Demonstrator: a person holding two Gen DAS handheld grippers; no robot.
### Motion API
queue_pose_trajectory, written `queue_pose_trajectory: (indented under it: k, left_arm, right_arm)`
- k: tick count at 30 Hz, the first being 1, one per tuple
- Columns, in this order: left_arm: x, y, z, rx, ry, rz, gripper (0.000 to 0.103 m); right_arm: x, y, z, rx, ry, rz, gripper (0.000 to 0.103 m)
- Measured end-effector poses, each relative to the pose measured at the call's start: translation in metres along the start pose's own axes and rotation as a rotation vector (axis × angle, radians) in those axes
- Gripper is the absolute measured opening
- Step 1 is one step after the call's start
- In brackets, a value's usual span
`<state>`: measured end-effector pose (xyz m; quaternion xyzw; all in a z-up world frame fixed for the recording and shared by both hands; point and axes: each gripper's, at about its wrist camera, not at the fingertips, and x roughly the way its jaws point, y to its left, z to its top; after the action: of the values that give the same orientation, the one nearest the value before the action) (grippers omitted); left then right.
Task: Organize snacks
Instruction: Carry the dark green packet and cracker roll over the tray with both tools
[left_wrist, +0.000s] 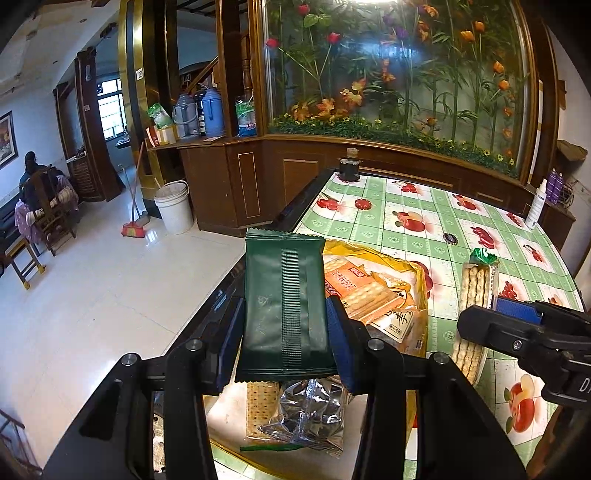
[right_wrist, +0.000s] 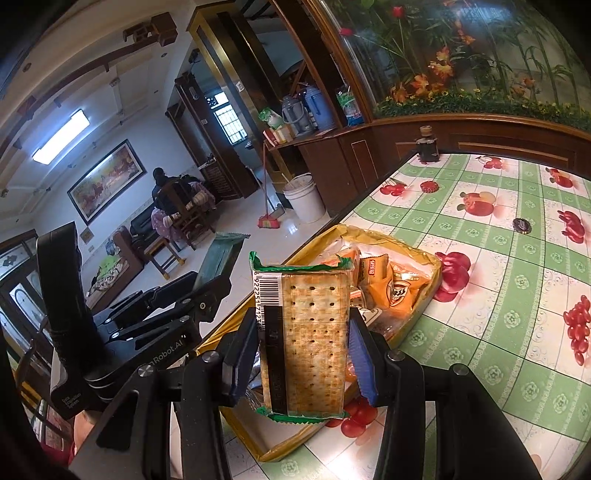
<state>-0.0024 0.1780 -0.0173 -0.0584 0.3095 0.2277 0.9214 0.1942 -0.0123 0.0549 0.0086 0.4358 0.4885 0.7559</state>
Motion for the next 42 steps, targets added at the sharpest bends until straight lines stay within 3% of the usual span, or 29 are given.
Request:
queue_pose_trajectory:
  k: [42]
  left_arm:
    - [0.050, -0.003, 0.000, 0.004, 0.100, 0.016, 0.043]
  right_arm:
    - [0.066, -0.025, 0.021, 0.017, 0.058, -0.022, 0.047]
